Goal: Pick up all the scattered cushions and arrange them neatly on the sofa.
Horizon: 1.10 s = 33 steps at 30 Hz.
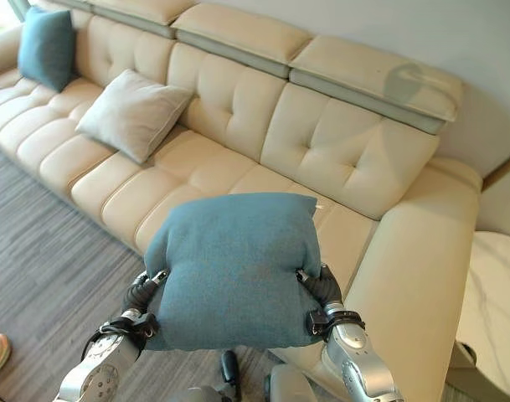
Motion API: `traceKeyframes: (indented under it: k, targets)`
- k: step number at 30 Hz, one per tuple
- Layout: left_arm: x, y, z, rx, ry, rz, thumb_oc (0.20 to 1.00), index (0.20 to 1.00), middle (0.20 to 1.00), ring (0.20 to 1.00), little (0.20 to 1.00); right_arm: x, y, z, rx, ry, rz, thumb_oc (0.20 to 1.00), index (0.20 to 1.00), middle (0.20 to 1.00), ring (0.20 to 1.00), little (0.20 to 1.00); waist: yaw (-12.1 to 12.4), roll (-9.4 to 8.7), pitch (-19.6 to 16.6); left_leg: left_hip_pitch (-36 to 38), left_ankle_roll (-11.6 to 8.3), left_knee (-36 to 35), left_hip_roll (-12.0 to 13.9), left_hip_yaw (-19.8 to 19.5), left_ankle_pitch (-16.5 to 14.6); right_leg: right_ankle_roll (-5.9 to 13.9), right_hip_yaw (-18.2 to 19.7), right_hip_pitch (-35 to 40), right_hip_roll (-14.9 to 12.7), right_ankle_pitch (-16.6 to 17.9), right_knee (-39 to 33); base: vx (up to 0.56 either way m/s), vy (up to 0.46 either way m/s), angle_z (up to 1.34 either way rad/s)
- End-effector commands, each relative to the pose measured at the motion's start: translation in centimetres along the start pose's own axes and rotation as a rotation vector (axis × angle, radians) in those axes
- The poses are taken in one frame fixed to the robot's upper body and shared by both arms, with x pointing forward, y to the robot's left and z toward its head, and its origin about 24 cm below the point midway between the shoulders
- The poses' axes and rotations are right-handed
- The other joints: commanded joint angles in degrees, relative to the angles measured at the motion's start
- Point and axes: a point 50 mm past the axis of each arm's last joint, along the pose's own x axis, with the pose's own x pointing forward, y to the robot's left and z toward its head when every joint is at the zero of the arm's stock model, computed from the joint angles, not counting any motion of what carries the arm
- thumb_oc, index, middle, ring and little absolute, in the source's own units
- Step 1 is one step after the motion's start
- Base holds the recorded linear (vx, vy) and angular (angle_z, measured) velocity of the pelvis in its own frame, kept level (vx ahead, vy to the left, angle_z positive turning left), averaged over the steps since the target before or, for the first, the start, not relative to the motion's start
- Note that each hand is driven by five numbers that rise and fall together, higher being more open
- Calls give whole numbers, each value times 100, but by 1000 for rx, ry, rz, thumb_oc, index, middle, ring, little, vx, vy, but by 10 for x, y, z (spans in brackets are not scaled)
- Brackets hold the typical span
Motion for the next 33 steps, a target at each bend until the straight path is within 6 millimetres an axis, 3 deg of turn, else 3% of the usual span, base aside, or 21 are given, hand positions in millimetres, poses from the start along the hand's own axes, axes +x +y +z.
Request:
traceKeyframes:
  k: [1,2,3,4,8,9,10,12,14,18,19,20,21,23,28,30,33]
  targets:
    - [3,-42,29,-26,-172,-197,200,200,200,200,200,10,38,34,81,-184,169,200,200,200,200,200,-98,-65,-186,476,-449,-38,230,123,-799,123,-717,485,147,1328,-2073,131,-19,-62]
    - [3,-42,29,-26,-172,-197,200,200,200,200,200,10,38,34,81,-184,169,200,200,200,200,200,-105,-62,-174,488,-451,-38,235,116,-801,123,-725,511,152,1338,-2096,194,-80,-53]
    - [4,-32,33,-1,-190,-168,200,200,200,200,200,11,40,33,75,-180,182,200,200,200,200,200,37,-107,-238,586,-561,-38,319,509,-850,203,-1824,582,-44,1568,-2708,165,-109,-81]
    - [3,-28,32,11,-186,-156,200,200,200,200,200,10,39,32,72,-175,181,200,200,200,200,200,81,-126,-266,652,-576,-38,336,617,-878,204,-2150,679,-115,1593,-2802,253,-158,-125]
    - [2,-30,26,-6,-162,-182,200,200,200,200,200,9,36,30,69,-162,192,200,200,200,200,200,5,-162,-453,753,-606,322,362,765,-1168,80,-1925,906,-5,1565,-2893,277,-166,-68]
    - [0,-33,24,-23,-154,-198,200,200,200,200,200,8,33,31,70,-166,190,200,200,200,200,200,-72,-145,-476,556,-763,1448,582,795,-1225,-96,-1724,1157,141,1454,-3062,355,-304,-23]
    - [0,-34,22,-39,-154,-194,200,200,200,200,200,8,33,32,59,-167,199,200,200,200,200,200,-10,-118,-376,280,-921,2350,730,661,-996,-215,-1594,1408,221,1407,-3219,399,-337,-23]
    - [-1,-33,22,-47,-159,-183,200,200,200,200,200,9,35,32,43,-163,219,200,200,200,200,200,83,-89,-307,92,-1077,2959,661,321,-766,-320,-1389,1532,299,1371,-3285,210,-164,-65]
    - [-4,-28,20,-67,-159,-156,200,200,200,200,200,11,37,30,30,-145,245,200,200,200,200,200,143,-125,-307,-93,-1029,3294,651,200,-585,-393,-1021,1571,358,1363,-3294,139,-83,-136]
    - [-5,-27,17,-70,-150,-149,200,200,200,200,200,11,39,28,23,-134,257,200,200,200,200,200,185,-169,-326,-239,-830,2818,639,158,-840,-322,-713,1613,290,1389,-3294,110,-3,-90]
    - [-7,-25,12,-65,-133,-139,200,200,200,200,200,11,38,26,9,-126,256,200,200,200,200,200,189,-178,-358,-180,-686,1876,488,-153,-1013,-269,-514,1659,260,1412,-3294,80,42,-73]
    - [-7,-25,12,-65,-133,-139,200,200,200,200,200,11,38,26,9,-126,257,200,200,200,200,200,191,-185,-362,-173,-684,1850,478,-148,-995,-268,-510,1653,252,1414,-3294,114,65,-93]
    - [-7,-25,10,-68,-125,-135,200,200,200,200,200,10,39,25,1,-122,259,200,200,200,200,200,192,-156,-370,-133,-689,1332,446,-333,-899,-262,-426,1673,261,1407,-3294,66,41,-88]
    - [-8,-25,4,-56,-105,-128,200,200,200,200,200,8,36,22,-15,-114,256,200,200,200,200,200,176,-74,-375,-216,-815,294,507,-898,-126,-340,-244,1745,295,1378,-3294,110,60,-76]
    - [-8,-24,1,-42,-96,-125,200,200,200,200,200,6,30,19,-12,-103,229,200,200,200,200,200,118,0,-338,-87,-911,93,571,-910,27,-368,-187,1877,297,1290,-3294,73,57,-12]
    - [-9,-24,-3,-33,-78,-129,200,200,200,200,200,4,28,18,-9,-96,222,200,200,200,200,200,74,123,-413,61,-953,-38,575,-807,-45,-346,-213,1902,309,1244,-3294,104,155,-3]
    - [-6,-18,-1,20,-96,-88,200,200,200,200,200,9,31,19,-13,-105,211,200,200,200,200,200,103,160,-488,175,-936,-38,528,-826,-167,-339,-196,1955,285,1232,-3294,95,161,-10]
